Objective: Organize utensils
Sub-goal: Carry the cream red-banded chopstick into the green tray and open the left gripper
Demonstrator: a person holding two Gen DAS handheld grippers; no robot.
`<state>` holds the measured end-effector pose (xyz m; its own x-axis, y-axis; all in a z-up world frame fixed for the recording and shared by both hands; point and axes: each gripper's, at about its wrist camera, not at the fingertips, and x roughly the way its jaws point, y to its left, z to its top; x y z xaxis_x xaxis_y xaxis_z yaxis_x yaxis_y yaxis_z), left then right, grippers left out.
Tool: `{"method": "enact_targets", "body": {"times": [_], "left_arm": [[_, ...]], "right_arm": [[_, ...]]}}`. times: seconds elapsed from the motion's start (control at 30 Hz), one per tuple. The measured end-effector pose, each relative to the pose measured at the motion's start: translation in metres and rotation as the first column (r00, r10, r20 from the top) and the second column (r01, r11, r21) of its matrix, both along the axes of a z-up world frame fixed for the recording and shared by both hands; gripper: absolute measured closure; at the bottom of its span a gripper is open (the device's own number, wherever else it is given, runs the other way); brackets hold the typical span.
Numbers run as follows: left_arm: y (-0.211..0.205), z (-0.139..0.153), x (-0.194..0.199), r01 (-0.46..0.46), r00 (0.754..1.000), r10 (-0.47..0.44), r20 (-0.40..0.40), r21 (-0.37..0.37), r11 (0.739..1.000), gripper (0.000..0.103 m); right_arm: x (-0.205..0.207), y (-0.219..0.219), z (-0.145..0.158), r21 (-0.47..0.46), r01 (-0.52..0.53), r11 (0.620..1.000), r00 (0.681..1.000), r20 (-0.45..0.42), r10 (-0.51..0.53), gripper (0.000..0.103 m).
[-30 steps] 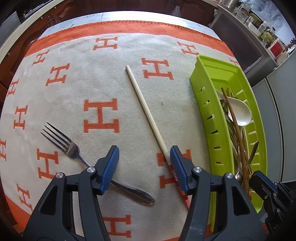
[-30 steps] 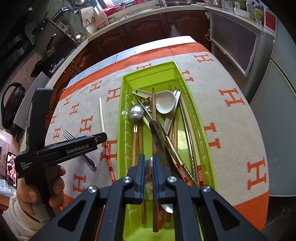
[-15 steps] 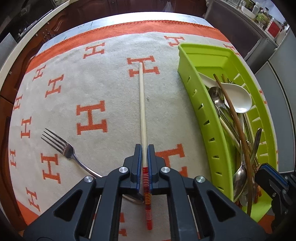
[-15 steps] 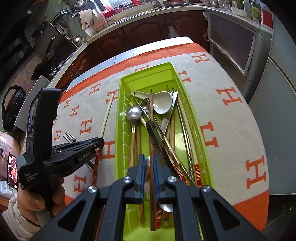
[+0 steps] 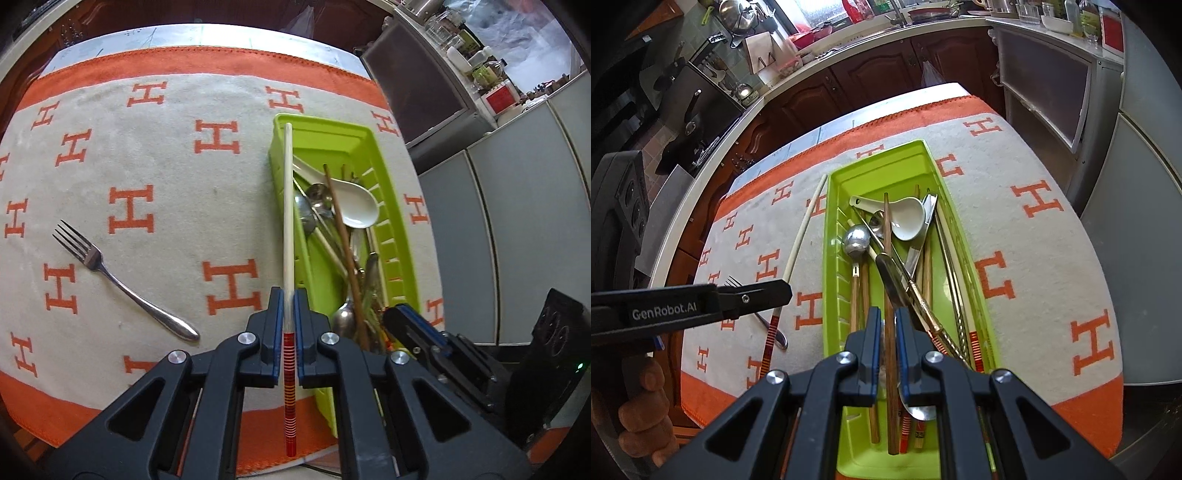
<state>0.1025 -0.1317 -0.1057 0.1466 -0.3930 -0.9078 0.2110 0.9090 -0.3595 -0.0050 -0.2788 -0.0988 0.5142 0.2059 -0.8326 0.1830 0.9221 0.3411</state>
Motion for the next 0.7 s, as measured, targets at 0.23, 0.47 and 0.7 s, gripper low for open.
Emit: {"method": "enact_targets", "body": {"times": [0.23, 0.47, 0.7], "left_arm": [[-0.030, -0.005, 0.010, -0.015, 0.999, 0.013, -0.049, -0.025, 1.000, 0.100], [-0.042, -0.019, 0.009, 0.015, 0.999, -0.014, -0.032, 0.027, 1.000, 0.099], [-0.032, -0.008, -0.003, 0.065, 0.998, -0.066, 0.008, 0.087, 0.994, 0.099]], "right_arm": [[-0.003, -0.007, 0.002, 0.001, 0.020, 1.000, 1.000, 0.006, -0.020, 0.095], [-0.004, -0.007, 0.002, 0.000, 0.018, 1.000, 1.000, 0.005, -0.018, 0.095], [-0.003, 0.000, 0.003, 0.003, -0.006, 1.000, 1.000, 0.010, 0.006, 0.095]]}}
